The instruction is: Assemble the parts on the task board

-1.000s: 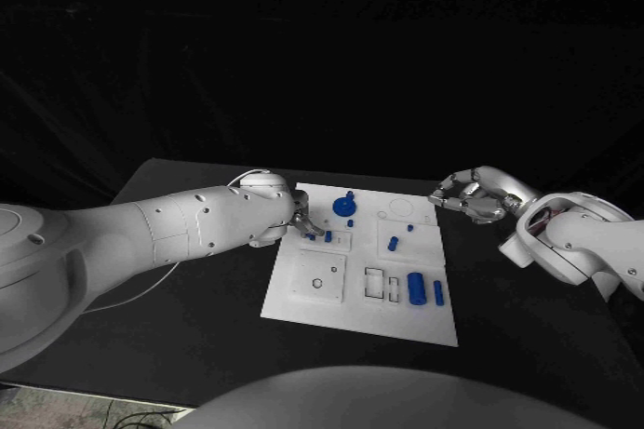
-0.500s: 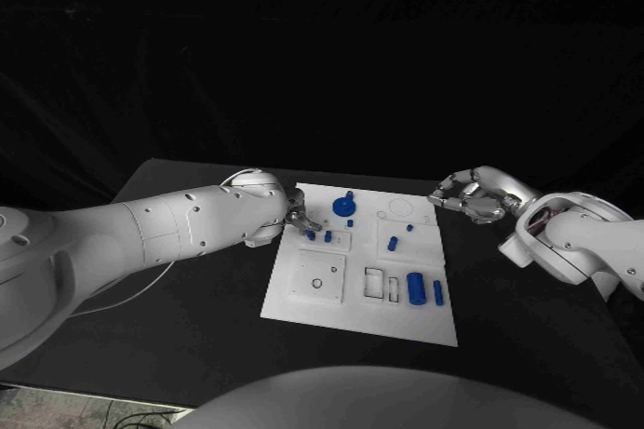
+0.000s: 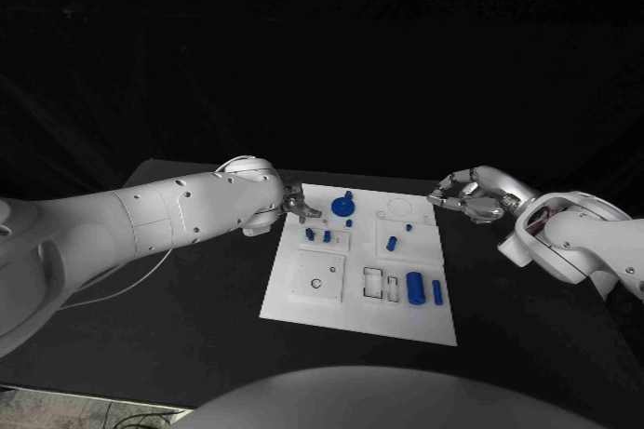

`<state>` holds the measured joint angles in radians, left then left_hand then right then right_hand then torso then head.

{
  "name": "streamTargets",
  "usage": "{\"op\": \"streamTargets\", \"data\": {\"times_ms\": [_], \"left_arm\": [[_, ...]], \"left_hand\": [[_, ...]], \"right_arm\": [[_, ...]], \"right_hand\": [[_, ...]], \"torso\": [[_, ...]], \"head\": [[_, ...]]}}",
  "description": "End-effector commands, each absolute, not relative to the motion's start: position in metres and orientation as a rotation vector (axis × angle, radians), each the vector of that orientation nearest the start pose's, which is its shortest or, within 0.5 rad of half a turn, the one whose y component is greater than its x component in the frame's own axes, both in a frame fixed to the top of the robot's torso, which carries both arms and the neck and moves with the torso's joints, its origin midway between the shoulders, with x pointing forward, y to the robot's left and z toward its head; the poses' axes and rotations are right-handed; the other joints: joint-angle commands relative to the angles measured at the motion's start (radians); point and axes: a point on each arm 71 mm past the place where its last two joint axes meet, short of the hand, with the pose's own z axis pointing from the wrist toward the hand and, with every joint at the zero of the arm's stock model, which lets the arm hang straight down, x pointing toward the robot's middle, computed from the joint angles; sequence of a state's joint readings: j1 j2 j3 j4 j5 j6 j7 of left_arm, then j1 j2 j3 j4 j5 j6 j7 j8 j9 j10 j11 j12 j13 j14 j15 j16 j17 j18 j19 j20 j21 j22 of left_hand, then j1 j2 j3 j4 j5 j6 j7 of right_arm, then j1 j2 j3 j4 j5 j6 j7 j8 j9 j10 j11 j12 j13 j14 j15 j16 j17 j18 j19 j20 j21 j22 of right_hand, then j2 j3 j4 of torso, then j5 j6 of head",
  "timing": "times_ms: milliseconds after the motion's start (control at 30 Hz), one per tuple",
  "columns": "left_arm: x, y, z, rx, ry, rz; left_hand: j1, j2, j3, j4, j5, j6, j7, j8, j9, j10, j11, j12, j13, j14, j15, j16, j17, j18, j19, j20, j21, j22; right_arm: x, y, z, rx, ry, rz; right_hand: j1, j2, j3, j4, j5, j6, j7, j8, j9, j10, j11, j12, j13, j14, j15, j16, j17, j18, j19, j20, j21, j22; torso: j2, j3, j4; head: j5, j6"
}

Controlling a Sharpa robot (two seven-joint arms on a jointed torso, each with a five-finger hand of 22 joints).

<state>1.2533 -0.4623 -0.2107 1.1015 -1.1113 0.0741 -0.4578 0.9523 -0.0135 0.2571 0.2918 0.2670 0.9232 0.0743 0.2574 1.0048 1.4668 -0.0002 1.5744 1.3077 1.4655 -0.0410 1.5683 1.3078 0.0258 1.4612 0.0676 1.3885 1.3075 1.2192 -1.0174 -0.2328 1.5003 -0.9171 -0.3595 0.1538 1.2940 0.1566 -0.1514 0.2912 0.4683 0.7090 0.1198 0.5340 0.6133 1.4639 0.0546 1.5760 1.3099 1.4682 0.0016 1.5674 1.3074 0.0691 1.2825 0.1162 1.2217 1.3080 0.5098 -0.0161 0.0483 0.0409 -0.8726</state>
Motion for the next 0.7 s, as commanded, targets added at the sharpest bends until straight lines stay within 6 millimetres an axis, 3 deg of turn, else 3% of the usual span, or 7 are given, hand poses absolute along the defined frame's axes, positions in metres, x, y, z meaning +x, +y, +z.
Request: {"op": "streamTargets", "data": {"times_ms": [33,267,367,433,533,700], "left_arm": [[0.534,0.146,-0.261,-0.105,2.314,-0.296],[0.537,0.149,-0.252,-0.048,2.365,-0.145],[0.538,0.150,-0.250,-0.029,2.362,-0.118],[0.539,0.150,-0.249,-0.020,2.352,-0.119],[0.539,0.148,-0.248,-0.012,2.358,-0.130],[0.539,0.144,-0.249,0.009,2.395,-0.137]], "left_hand": [[0.003,-0.015,0.009,0.001,-0.006,0.007,-0.001,0.001,-0.002,0.104,0.007,-0.004,0.263,0.105,0.004,0.002,0.263,0.017,0.002,0.007,0.004,0.207],[-0.019,-0.026,0.023,0.002,-0.056,0.007,0.001,-0.003,-0.008,0.104,0.008,-0.004,0.263,0.105,0.004,0.002,0.263,0.017,0.004,0.007,0.007,0.207],[0.012,-0.032,0.053,-0.001,-0.041,0.004,0.000,-0.007,-0.012,0.104,0.007,-0.004,0.263,0.105,0.003,0.002,0.263,0.018,0.002,0.007,0.003,0.206],[0.076,-0.058,0.121,0.000,-0.044,0.003,-0.003,-0.010,-0.016,0.104,0.005,-0.004,0.263,0.105,0.000,0.002,0.263,0.018,0.002,0.003,0.002,0.206],[0.125,-0.076,0.171,-0.013,-0.034,0.007,-0.006,-0.007,-0.016,0.104,0.002,-0.004,0.263,0.105,-0.002,0.002,0.263,0.018,0.002,0.003,0.002,0.206],[0.150,-0.095,0.216,-0.012,-0.032,0.005,-0.005,-0.008,-0.017,0.104,0.002,-0.004,0.263,0.105,-0.001,0.002,0.263,0.019,0.000,0.003,-0.001,0.205]], "right_arm": [[0.456,-0.297,-0.238,0.305,1.800,0.825],[0.456,-0.296,-0.238,0.303,1.803,0.827],[0.456,-0.296,-0.238,0.302,1.804,0.828],[0.456,-0.296,-0.238,0.302,1.804,0.828],[0.456,-0.296,-0.238,0.303,1.805,0.827],[0.456,-0.295,-0.238,0.302,1.806,0.829]], "right_hand": [[0.007,0.001,0.004,-0.004,0.005,-0.001,0.000,-0.004,-0.001,0.107,-0.001,-0.005,0.261,0.103,0.003,0.003,0.263,0.019,-0.002,0.002,-0.002,0.146],[0.007,0.001,0.004,-0.004,0.005,-0.001,0.000,-0.004,-0.001,0.107,-0.001,-0.005,0.261,0.103,0.003,0.003,0.263,0.019,-0.002,0.002,-0.002,0.146],[0.007,0.001,0.004,-0.004,0.005,-0.001,0.000,-0.004,-0.001,0.107,-0.001,-0.005,0.261,0.103,0.003,0.003,0.263,0.019,-0.002,0.002,-0.002,0.146],[0.007,0.001,0.004,-0.004,0.005,-0.001,0.000,-0.004,-0.001,0.107,-0.001,-0.005,0.261,0.103,0.003,0.003,0.263,0.019,-0.002,0.002,-0.002,0.146],[0.007,0.001,0.004,-0.004,0.005,-0.001,0.000,-0.004,-0.001,0.107,-0.001,-0.005,0.261,0.103,0.003,0.003,0.263,0.019,-0.002,0.002,-0.002,0.146],[0.007,0.001,0.004,-0.004,0.005,-0.001,0.000,-0.004,-0.001,0.107,-0.001,-0.005,0.261,0.103,0.003,0.003,0.263,0.019,-0.002,0.002,-0.002,0.146]], "torso": [[0.000,0.0001,0.0001],[0.000,0.0000,-0.0001],[0.000,0.0002,-0.0003],[0.000,0.0001,-0.0002],[0.000,-0.0004,0.0003],[0.000,-0.0007,0.0001]], "head": [[-0.001,0.000],[0.002,0.000],[0.001,0.000],[-0.001,0.000],[-0.003,0.000],[-0.004,0.000]]}}
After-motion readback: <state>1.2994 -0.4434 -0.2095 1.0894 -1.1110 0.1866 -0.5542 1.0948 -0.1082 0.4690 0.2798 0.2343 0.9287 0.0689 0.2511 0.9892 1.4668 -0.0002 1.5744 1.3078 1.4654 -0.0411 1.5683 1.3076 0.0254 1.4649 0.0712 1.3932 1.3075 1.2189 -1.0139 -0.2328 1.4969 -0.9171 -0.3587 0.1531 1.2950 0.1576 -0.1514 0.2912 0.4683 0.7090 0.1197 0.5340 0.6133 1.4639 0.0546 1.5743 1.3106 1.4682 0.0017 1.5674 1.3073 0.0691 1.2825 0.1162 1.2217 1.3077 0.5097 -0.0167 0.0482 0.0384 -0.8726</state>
